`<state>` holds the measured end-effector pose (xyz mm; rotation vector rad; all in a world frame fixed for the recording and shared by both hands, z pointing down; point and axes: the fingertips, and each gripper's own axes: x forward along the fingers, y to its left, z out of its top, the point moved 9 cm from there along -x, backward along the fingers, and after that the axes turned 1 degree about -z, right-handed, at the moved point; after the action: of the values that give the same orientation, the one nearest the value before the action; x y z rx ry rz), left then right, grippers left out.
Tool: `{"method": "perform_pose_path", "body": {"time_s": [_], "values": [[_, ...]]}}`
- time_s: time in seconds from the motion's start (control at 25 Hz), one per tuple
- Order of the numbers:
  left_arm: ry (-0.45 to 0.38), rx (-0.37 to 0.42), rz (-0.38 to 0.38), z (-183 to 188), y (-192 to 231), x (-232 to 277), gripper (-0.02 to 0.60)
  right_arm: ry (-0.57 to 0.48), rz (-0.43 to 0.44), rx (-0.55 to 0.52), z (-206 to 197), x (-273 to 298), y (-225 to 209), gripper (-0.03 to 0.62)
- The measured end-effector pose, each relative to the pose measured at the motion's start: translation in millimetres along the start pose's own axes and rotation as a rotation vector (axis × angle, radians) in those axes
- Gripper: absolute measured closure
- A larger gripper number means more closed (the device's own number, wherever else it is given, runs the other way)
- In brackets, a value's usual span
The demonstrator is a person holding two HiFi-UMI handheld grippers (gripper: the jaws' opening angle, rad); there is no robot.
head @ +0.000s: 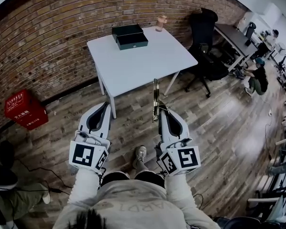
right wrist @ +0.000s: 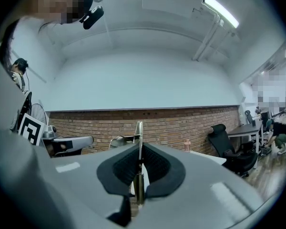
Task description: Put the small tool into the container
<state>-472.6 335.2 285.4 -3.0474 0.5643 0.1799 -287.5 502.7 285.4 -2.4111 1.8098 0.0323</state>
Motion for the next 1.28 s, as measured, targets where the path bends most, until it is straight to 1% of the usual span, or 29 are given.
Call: {"method": "perform_pose_path", "body": {"time_s": [0.24,0.68,0.92,1.08,1.28], "values": [[-0.014,0.012,0.03,-1.5,16.4,54.3,0.575,-0.017,0.043,0.004,3.5,54.1,-35.8,0.582],[-0.026,0.018,0.076,-5.2,24.3,165.3,0.575,-0.025,0.12,-0.002,14.7,145.3,-119.8,0.582],[-0.024,0.018,0.091,-10.7,17.1,211.0,0.575,-0.032,0.158,0.014,13.6,174.0,-161.3,0.582],[-0.025,0.015,0.093,-14.8,6.7,231.4,0.575,-0.033,0.175,0.027,9.4,181.8,-185.6,0.582],[0.0,0.038,0.099,-17.4,0.4,252.5,0.575,-0.033,0.189,0.04,6.1,190.6,-204.9,0.582]]}}
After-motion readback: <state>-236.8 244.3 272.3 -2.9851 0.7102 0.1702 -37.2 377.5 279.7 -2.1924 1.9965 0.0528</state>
